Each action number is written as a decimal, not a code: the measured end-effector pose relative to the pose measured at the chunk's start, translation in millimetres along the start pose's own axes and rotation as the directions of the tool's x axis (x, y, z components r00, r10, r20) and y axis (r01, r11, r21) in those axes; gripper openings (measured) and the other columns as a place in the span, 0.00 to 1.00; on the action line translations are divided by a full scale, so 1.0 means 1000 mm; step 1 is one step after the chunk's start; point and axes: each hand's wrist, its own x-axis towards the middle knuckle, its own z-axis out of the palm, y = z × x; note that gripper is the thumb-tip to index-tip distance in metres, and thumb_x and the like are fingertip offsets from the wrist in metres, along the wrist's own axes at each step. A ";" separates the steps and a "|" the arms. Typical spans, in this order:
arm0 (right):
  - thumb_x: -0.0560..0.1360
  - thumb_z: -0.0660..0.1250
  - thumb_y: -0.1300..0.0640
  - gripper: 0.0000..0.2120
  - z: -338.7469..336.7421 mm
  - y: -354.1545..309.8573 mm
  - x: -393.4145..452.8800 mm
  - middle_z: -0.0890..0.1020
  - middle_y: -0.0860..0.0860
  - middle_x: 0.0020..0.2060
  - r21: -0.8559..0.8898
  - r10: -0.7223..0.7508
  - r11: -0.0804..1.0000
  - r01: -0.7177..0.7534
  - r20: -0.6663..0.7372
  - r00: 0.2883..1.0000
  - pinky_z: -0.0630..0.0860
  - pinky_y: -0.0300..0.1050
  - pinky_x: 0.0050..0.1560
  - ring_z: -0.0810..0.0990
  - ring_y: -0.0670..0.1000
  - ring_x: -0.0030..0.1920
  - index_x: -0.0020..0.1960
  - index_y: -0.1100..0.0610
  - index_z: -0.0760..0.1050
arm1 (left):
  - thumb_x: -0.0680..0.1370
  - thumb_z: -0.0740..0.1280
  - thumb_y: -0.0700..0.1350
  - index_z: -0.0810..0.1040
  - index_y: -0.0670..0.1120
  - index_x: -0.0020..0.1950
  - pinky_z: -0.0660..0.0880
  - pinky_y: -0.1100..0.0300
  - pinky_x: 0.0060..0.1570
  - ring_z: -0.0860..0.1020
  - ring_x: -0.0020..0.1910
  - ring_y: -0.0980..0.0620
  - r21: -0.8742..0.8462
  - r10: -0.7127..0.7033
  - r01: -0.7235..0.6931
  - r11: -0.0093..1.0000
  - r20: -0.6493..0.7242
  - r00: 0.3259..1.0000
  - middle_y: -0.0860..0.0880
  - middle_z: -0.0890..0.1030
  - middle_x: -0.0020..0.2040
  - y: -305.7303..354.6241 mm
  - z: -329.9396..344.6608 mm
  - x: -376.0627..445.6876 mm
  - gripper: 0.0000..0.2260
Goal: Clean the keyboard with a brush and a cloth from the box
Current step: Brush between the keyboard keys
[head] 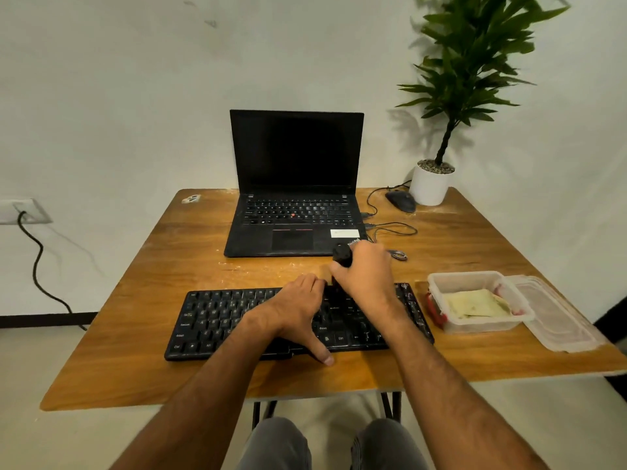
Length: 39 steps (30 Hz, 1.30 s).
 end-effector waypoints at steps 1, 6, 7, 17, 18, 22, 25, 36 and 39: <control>0.70 0.74 0.53 0.10 0.001 -0.002 0.002 0.77 0.45 0.28 0.048 0.026 0.998 -0.026 0.002 1.000 0.64 0.33 0.25 0.75 0.42 0.29 0.35 0.55 0.76 | 0.60 0.79 0.73 0.62 0.44 0.75 0.67 0.53 0.73 0.64 0.62 0.51 0.001 0.003 -0.003 1.000 -0.007 1.000 0.51 0.64 0.63 0.000 0.000 -0.001 0.56; 0.71 0.76 0.52 0.08 -0.006 0.020 0.012 0.81 0.46 0.34 0.115 0.155 0.981 -0.156 0.019 0.988 0.69 0.34 0.29 0.81 0.47 0.37 0.40 0.53 0.79 | 0.59 0.80 0.72 0.58 0.45 0.79 0.65 0.50 0.76 0.64 0.68 0.51 -0.048 -0.001 0.001 0.999 0.001 1.000 0.50 0.64 0.70 -0.002 0.002 -0.001 0.60; 0.72 0.77 0.51 0.08 -0.011 0.029 0.013 0.82 0.47 0.37 0.108 0.198 0.974 -0.199 0.022 0.980 0.72 0.36 0.32 0.81 0.47 0.39 0.43 0.54 0.80 | 0.59 0.80 0.72 0.58 0.45 0.79 0.65 0.50 0.76 0.64 0.69 0.50 -0.053 0.000 0.000 0.999 0.003 1.000 0.49 0.64 0.71 -0.002 0.002 -0.001 0.60; 0.74 0.75 0.50 0.09 -0.021 0.034 -0.004 0.82 0.45 0.39 -0.012 0.035 0.999 -0.035 -0.002 0.999 0.72 0.29 0.32 0.79 0.42 0.38 0.49 0.55 0.82 | 0.60 0.79 0.74 0.56 0.44 0.81 0.65 0.52 0.76 0.64 0.70 0.51 -0.020 0.013 -0.013 1.000 -0.003 1.000 0.49 0.63 0.72 -0.004 0.003 0.000 0.61; 0.73 0.76 0.49 0.10 -0.022 0.036 -0.005 0.82 0.46 0.39 -0.016 0.048 0.999 -0.048 0.002 0.999 0.73 0.32 0.32 0.79 0.43 0.38 0.48 0.55 0.82 | 0.60 0.78 0.74 0.55 0.44 0.81 0.64 0.52 0.77 0.63 0.71 0.50 -0.017 0.016 -0.016 1.000 -0.001 1.000 0.49 0.63 0.73 -0.004 0.004 0.000 0.62; 0.69 0.78 0.45 0.14 -0.039 0.051 0.002 0.81 0.48 0.35 -0.059 0.138 0.989 -0.134 0.080 0.987 0.75 0.42 0.32 0.81 0.49 0.38 0.43 0.56 0.82 | 0.61 0.79 0.73 0.55 0.43 0.81 0.64 0.53 0.77 0.63 0.71 0.50 -0.020 0.021 -0.021 1.000 -0.002 1.000 0.48 0.63 0.74 -0.003 0.003 0.000 0.61; 0.68 0.78 0.46 0.12 -0.050 0.054 0.009 0.82 0.48 0.32 0.049 0.163 0.985 -0.165 0.031 0.986 0.81 0.46 0.35 0.83 0.50 0.35 0.41 0.55 0.82 | 0.61 0.79 0.72 0.55 0.43 0.81 0.64 0.53 0.77 0.63 0.71 0.50 -0.027 0.022 -0.021 0.999 0.010 1.000 0.48 0.63 0.74 -0.002 0.001 0.000 0.61; 0.70 0.78 0.49 0.13 -0.050 0.061 -0.007 0.84 0.51 0.33 0.009 0.201 0.979 -0.204 0.140 0.970 0.83 0.48 0.35 0.84 0.49 0.32 0.41 0.57 0.80 | 0.61 0.79 0.73 0.54 0.43 0.82 0.63 0.51 0.78 0.62 0.73 0.49 -0.024 0.013 -0.013 1.000 0.016 1.000 0.48 0.62 0.74 -0.002 0.002 0.001 0.62; 0.70 0.78 0.49 0.12 -0.054 0.051 -0.001 0.82 0.48 0.32 0.039 0.147 0.988 -0.151 0.084 0.986 0.80 0.44 0.33 0.83 0.48 0.34 0.41 0.56 0.82 | 0.61 0.78 0.73 0.54 0.44 0.82 0.64 0.51 0.78 0.63 0.71 0.49 -0.023 0.013 -0.013 1.000 0.015 1.000 0.48 0.62 0.74 -0.002 0.002 0.001 0.62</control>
